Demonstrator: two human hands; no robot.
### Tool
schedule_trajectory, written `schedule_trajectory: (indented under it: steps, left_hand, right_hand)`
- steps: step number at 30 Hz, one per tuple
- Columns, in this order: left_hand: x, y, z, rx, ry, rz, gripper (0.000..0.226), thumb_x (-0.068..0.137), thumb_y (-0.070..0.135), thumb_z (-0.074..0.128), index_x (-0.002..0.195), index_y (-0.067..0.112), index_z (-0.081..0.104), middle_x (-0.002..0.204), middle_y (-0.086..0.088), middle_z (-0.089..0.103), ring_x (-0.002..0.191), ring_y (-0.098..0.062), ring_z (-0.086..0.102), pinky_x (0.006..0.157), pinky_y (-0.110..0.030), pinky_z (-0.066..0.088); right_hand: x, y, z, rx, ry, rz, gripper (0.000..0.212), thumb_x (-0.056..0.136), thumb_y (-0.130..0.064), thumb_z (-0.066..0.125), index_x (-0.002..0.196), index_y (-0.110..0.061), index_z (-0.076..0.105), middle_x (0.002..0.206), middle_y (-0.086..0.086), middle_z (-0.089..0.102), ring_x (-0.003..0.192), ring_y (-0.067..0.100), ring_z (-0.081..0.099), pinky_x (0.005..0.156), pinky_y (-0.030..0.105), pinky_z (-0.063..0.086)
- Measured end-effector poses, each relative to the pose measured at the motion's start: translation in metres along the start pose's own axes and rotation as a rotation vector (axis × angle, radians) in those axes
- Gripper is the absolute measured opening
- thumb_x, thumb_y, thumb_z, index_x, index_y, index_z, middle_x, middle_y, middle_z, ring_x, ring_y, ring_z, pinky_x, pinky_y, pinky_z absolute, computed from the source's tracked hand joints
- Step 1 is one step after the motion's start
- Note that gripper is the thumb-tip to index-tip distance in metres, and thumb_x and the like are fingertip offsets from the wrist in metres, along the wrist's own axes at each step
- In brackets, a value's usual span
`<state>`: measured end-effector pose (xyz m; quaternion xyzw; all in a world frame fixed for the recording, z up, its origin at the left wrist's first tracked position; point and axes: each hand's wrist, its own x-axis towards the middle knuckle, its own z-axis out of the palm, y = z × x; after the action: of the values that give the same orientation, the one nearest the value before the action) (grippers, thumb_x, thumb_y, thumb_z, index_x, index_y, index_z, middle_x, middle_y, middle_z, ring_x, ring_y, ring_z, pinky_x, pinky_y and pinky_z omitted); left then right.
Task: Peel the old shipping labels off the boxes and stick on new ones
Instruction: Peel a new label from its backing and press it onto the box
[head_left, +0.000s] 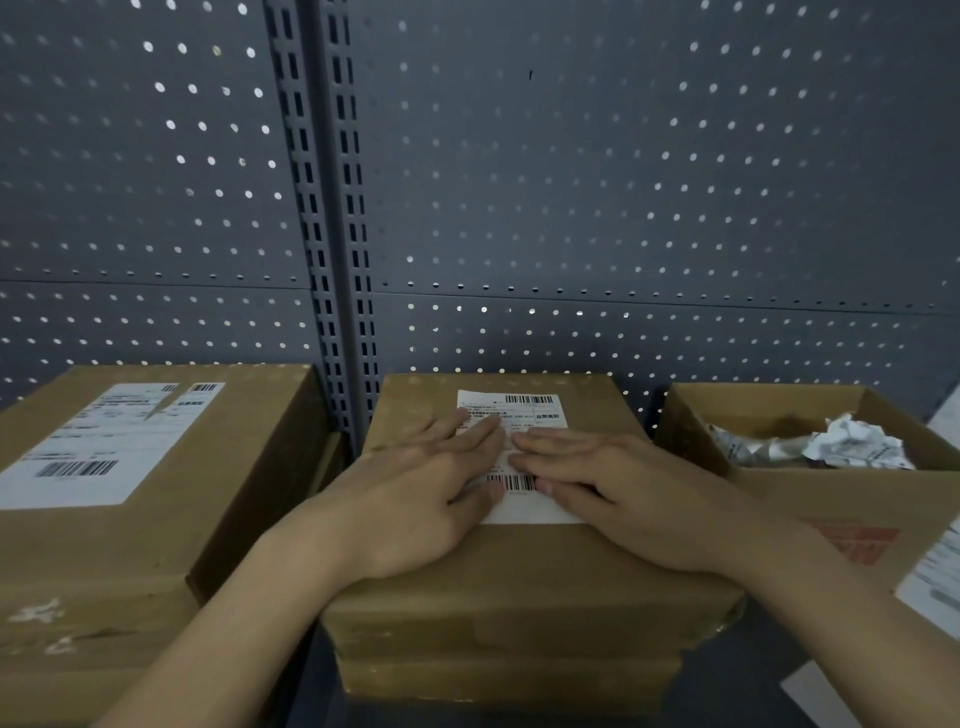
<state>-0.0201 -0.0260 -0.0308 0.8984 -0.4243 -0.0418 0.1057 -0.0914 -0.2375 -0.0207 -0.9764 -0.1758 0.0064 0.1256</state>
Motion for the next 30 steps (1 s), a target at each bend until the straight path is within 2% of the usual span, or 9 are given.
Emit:
schedule_trajectory:
  steps: [7,9,12,17,19,24,26,28,30]
  left_hand:
    - [0.001,0.001,-0.008,-0.022,-0.007,-0.044,0.067,0.098,0.056,0.033,0.155,0.035,0.005,0.159,0.023,-0.002,0.145,0.006,-0.007,0.115,-0.021,0.0]
    - [0.004,0.0,-0.013,-0.011,-0.004,-0.078,0.078,0.094,0.061,0.039,0.155,0.03,0.003,0.161,0.019,-0.003,0.146,0.002,-0.007,0.116,-0.024,0.002]
    - [0.012,-0.002,-0.02,0.045,-0.016,-0.09,0.089,0.089,0.068,0.041,0.155,0.025,-0.001,0.161,0.013,-0.009,0.145,-0.003,-0.016,0.11,-0.023,-0.008]
    - [0.017,-0.005,-0.013,0.092,-0.109,-0.098,0.092,0.087,0.076,0.025,0.154,0.025,-0.013,0.16,0.01,-0.019,0.134,0.004,-0.024,0.106,-0.02,-0.015]
    - [0.019,-0.008,-0.009,0.114,-0.132,-0.107,0.093,0.086,0.078,0.021,0.153,0.026,-0.015,0.159,0.01,-0.022,0.14,0.0,-0.024,0.11,-0.022,-0.015]
    - [0.022,-0.014,-0.015,0.08,-0.109,-0.114,0.091,0.085,0.078,0.029,0.155,0.028,0.001,0.162,0.015,-0.008,0.148,-0.006,-0.008,0.122,-0.036,0.005]
    - [0.026,-0.02,-0.016,0.011,-0.004,-0.09,0.076,0.092,0.068,0.033,0.154,0.028,0.017,0.161,0.015,0.007,0.148,-0.007,0.004,0.12,-0.034,0.012]
    - [0.032,-0.023,-0.013,-0.005,0.065,-0.068,0.06,0.1,0.053,0.029,0.153,0.026,0.024,0.161,0.011,0.014,0.146,-0.009,0.008,0.12,-0.033,0.012]
    - [0.036,-0.023,-0.009,0.022,0.056,-0.078,0.057,0.103,0.045,0.024,0.155,0.022,0.016,0.162,0.008,0.01,0.146,-0.01,0.001,0.121,-0.035,0.006]
  right_hand:
    - [0.001,-0.003,-0.002,-0.06,0.059,0.028,0.045,0.102,-0.041,0.037,0.147,-0.035,0.037,0.155,-0.022,0.022,0.14,-0.013,0.014,0.111,0.005,0.003]
    - [0.001,-0.004,-0.004,-0.11,0.069,0.061,0.055,0.099,-0.05,0.038,0.15,-0.031,0.03,0.158,-0.02,0.016,0.142,-0.009,0.01,0.111,0.008,0.001]
    - [0.008,0.001,-0.009,-0.15,0.024,0.117,0.068,0.097,-0.056,0.035,0.155,-0.026,0.014,0.16,-0.016,0.004,0.143,-0.006,-0.003,0.114,0.016,-0.003]
    - [0.014,0.006,-0.003,-0.151,-0.1,0.146,0.068,0.099,-0.057,0.017,0.155,-0.025,-0.003,0.159,-0.014,-0.015,0.143,-0.003,-0.017,0.114,0.018,-0.012]
    - [0.012,0.008,-0.002,-0.16,-0.111,0.155,0.068,0.098,-0.058,0.016,0.155,-0.027,-0.005,0.158,-0.016,-0.016,0.142,-0.005,-0.018,0.11,0.015,-0.014]
    - [0.016,0.009,-0.007,-0.034,-0.027,0.184,0.058,0.101,-0.051,0.03,0.154,-0.032,0.017,0.157,-0.025,0.008,0.142,-0.007,0.001,0.111,0.013,-0.002]
    - [0.024,0.012,-0.011,-0.004,0.052,0.161,0.044,0.103,-0.041,0.034,0.144,-0.028,0.043,0.149,-0.018,0.037,0.139,0.003,0.026,0.113,0.019,0.019]
    - [0.036,0.014,-0.012,-0.036,0.124,0.116,0.035,0.103,-0.035,0.035,0.124,-0.019,0.058,0.129,-0.006,0.056,0.121,0.012,0.045,0.105,0.032,0.038]
    - [0.049,0.016,-0.008,-0.139,0.106,0.089,0.041,0.104,-0.035,0.033,0.136,-0.017,0.052,0.144,-0.002,0.047,0.132,0.015,0.038,0.114,0.034,0.026]
